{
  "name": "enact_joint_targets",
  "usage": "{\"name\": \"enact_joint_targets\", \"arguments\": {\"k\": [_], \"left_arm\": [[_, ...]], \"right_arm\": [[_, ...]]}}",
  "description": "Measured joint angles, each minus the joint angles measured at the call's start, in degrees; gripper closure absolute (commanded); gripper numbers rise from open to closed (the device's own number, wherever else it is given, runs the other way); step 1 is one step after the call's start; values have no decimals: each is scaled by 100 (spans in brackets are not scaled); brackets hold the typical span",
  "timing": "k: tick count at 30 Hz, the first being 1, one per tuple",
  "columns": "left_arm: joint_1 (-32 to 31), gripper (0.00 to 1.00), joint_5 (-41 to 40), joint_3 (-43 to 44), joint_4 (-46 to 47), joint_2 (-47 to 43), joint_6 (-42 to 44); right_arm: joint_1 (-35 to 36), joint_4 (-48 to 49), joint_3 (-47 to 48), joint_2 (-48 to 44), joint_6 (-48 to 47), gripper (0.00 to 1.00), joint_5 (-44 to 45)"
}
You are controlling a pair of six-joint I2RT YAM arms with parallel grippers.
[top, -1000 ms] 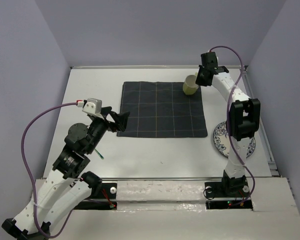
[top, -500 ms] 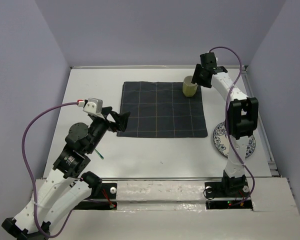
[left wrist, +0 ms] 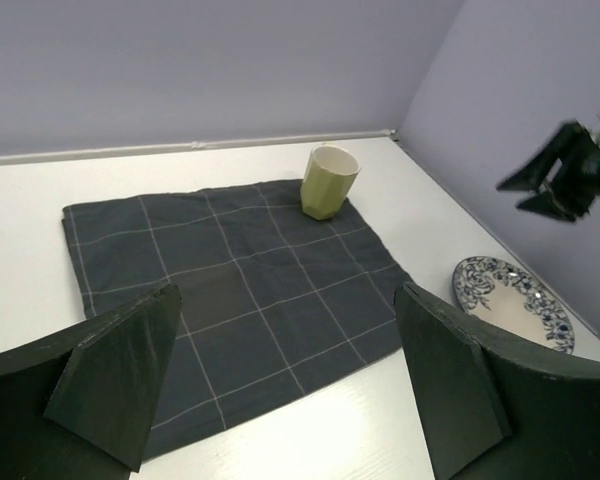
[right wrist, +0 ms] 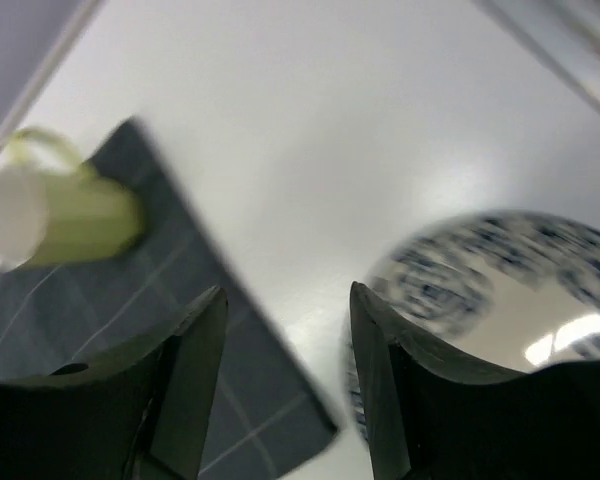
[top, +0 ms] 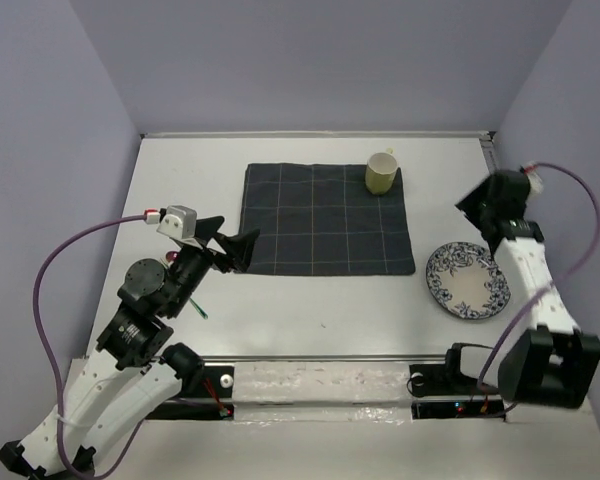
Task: Set the dinner table for one person
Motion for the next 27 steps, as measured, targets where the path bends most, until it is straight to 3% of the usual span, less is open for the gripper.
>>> {"name": "enact_joint_targets", "arguments": {"k": [4, 8, 13, 17, 22, 27], "left_arm": [[-210, 1, -22, 0, 7, -146, 0], [-437, 1, -83, 0, -4, -203, 0], [-625, 1, -144, 0, -28, -345, 4], [-785, 1, -208, 0, -28, -404, 4], [-909, 1, -229, 0, -33, -431, 7], [-951, 1, -247, 0, -33, -457, 7]], "right_arm": [[-1235, 83, -1784, -1615, 573, 46, -33], [-2267, -339, -2778, -2057, 852, 32, -42], [-3399, -785, -2920, -2186, 938, 22, 376], [-3558, -859, -2920, -2181, 990, 9, 542], [-3558, -841, -2924, -1812, 999, 10, 79], [-3556, -634, -3353, -1598, 1049, 29, -833]]}}
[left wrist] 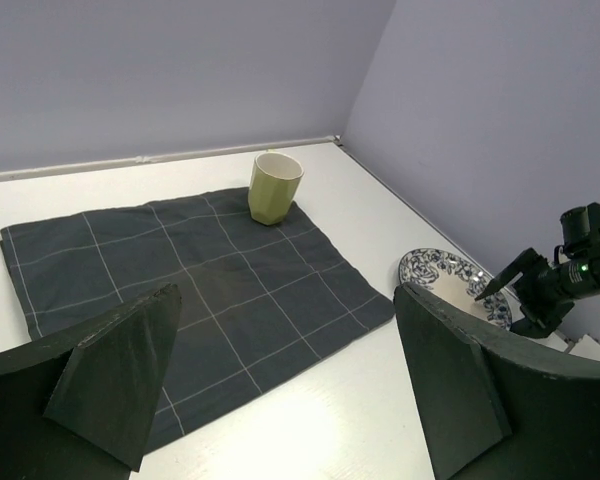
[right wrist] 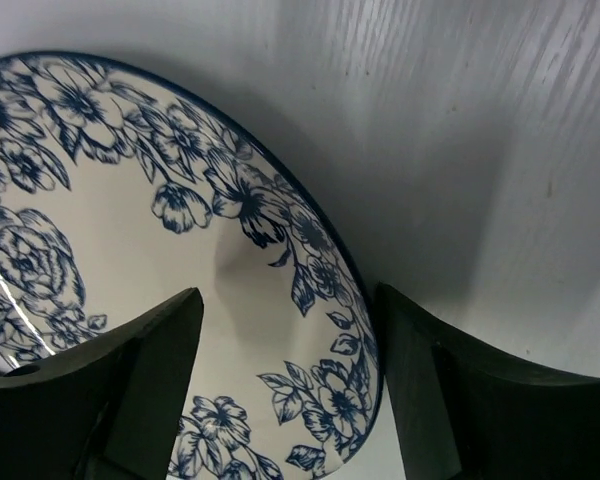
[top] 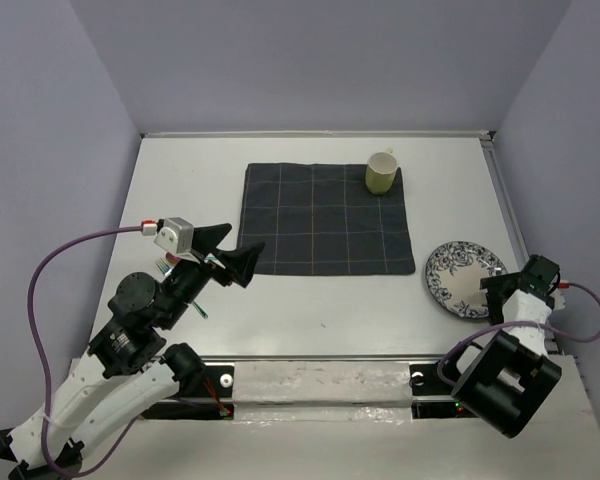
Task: Set the dinner table for one person
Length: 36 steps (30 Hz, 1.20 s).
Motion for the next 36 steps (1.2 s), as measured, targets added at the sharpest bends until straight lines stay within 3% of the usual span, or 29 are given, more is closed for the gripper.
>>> {"name": "enact_joint_targets", "arguments": {"k": [8, 15, 20, 27, 36], "left_arm": [[-2, 1, 0, 0, 0, 15, -2], [-2, 1, -9, 0, 0, 177, 13], [0, 1, -46, 0, -2, 315, 44], [98, 1, -46, 0, 0, 573, 68], [472, 1, -37, -2, 0, 861, 81]], "right_arm": [[-31, 802, -461, -127, 452, 39, -1005], [-37, 2181, -1325, -319, 1182, 80, -1631], [-35, 2653, -1659, -422, 1443, 100, -1709], [-26, 3152, -2002, -791, 1528, 100, -1759], [-28, 2933, -1993, -2129, 1377, 100, -2035]]}}
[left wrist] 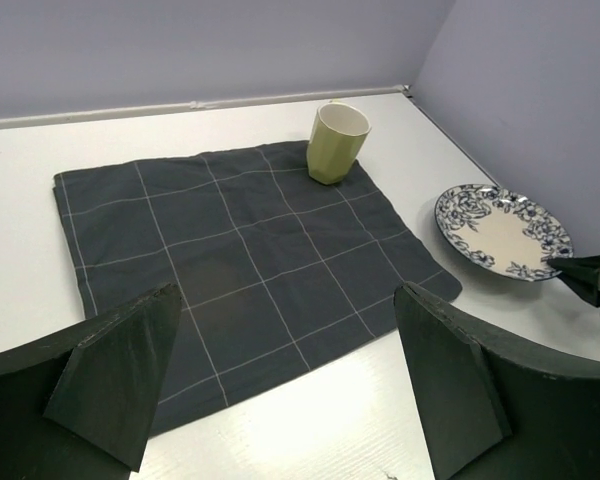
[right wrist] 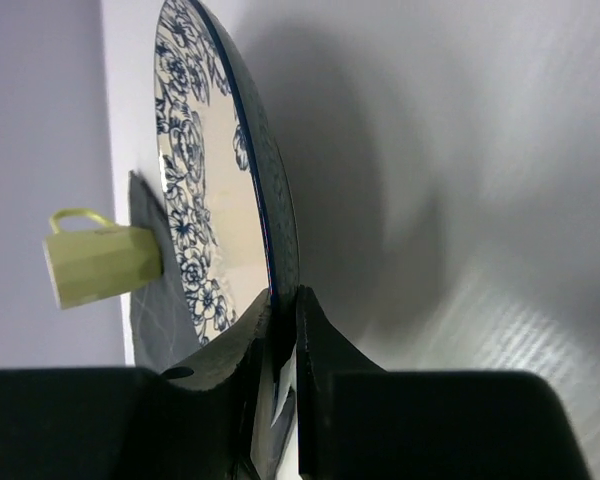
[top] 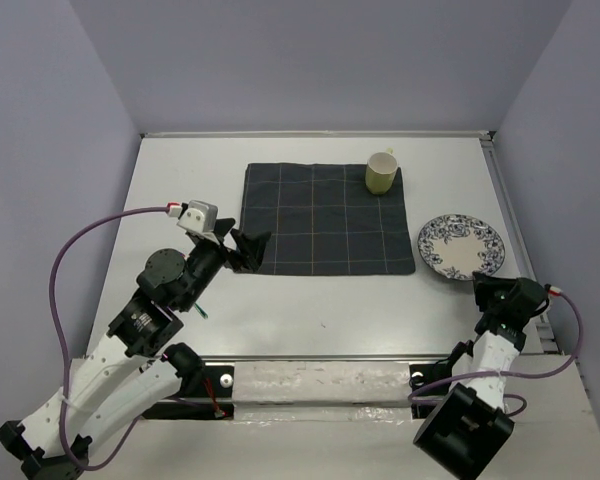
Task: Set the dinner table for one person
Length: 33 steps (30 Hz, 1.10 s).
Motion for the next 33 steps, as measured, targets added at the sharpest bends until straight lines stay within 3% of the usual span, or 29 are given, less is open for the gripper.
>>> {"name": "enact_joint_targets", "arguments": {"k": [16, 25, 33], "left_arm": [[243, 1, -28, 0, 17, 330, 9], [494, 1, -192, 0, 48, 289, 2], [682, 1, -286, 0, 94, 251, 0]], "right_arm": [[208, 321, 1141, -11, -166, 100, -1840], [2009, 404, 2378, 374, -433, 100, -2170], [4347, 555, 2542, 1290, -625, 100, -1261]]}}
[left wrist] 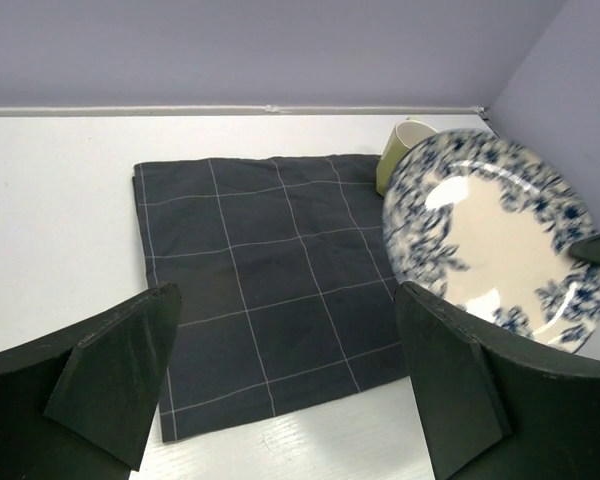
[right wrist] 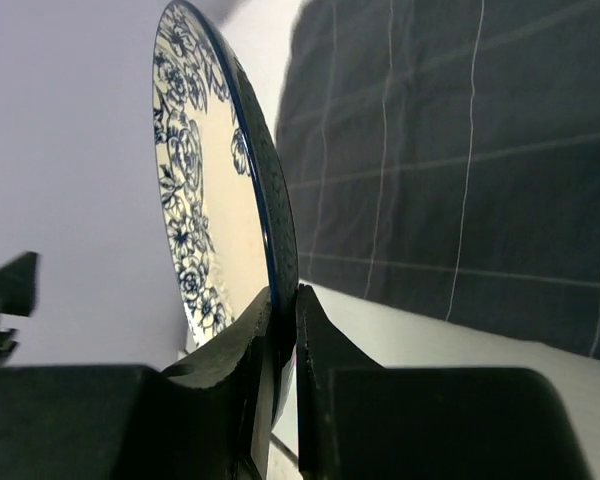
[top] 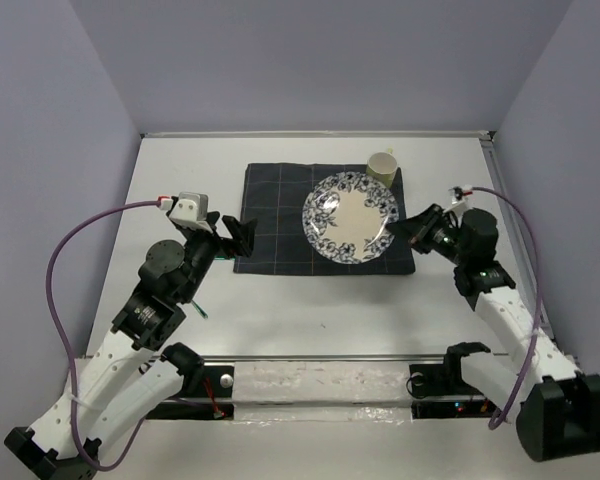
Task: Set the dinner table for one person
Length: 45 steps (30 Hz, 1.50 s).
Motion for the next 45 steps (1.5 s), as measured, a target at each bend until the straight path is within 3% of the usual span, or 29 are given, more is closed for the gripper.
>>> {"name": "enact_joint_targets", "arguments": {"k": [5, 18, 32, 45], "left_arm": [[42, 1, -74, 0, 0, -2, 0], [111, 1, -120, 0, 35, 133, -2], [146, 1, -57, -4, 35, 155, -2], [146, 1, -33, -4, 37, 157, -2]], "right_arm": [[931, 426, 0, 1246, 26, 100, 568], [1379, 1845, 579, 3753, 323, 100, 1351], [1657, 2398, 1169, 4848, 525, 100, 1751], [1731, 2511, 1213, 5241, 695, 100, 1711]]}}
